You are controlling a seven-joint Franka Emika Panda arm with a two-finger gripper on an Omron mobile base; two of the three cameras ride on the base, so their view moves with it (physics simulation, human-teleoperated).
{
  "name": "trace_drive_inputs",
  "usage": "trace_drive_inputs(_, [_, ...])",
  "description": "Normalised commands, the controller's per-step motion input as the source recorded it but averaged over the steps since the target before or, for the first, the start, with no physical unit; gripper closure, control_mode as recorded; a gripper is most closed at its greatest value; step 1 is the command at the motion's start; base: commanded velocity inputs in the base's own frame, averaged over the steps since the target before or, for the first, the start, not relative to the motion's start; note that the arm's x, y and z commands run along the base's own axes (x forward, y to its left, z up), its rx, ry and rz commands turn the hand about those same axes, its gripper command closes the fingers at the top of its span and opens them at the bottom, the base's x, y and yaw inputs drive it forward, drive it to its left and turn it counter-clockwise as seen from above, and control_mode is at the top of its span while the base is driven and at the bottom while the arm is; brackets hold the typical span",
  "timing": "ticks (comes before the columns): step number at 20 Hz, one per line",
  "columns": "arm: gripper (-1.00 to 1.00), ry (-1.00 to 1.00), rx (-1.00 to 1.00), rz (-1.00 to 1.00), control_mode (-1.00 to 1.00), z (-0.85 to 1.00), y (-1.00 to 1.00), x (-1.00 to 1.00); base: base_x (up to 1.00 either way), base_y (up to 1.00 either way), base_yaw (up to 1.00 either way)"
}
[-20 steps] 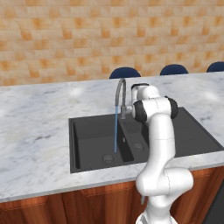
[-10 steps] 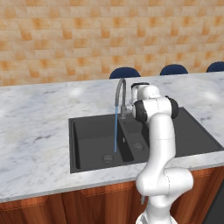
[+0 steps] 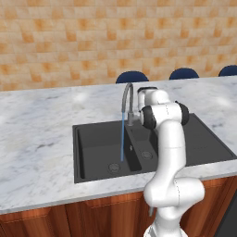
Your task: Soak the sponge with water for a few seconds and then drop it inside the sink.
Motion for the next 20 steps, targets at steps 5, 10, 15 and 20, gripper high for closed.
trace_drive_inputs(5, [-1.0,-0.02,0.01,-0.04,-1.0,0.61,-0.27,0.07,0.0,0.0,0.0])
trace_drive_inputs(10, [-1.0,-0.09,0.05,0.05,-1.0,0.37,0.0,0.0,0.0,0.0,0.0])
trace_drive_inputs(15, [-1.0,-0.01,0.04,0.09,-1.0,0.47,-0.11,-0.13,0.0,0.0,0.0])
trace_drive_inputs(20, [-1.0,0.04,0.0,0.01,-1.0,0.56,-0.37,-0.5,0.0,0.0,0.0])
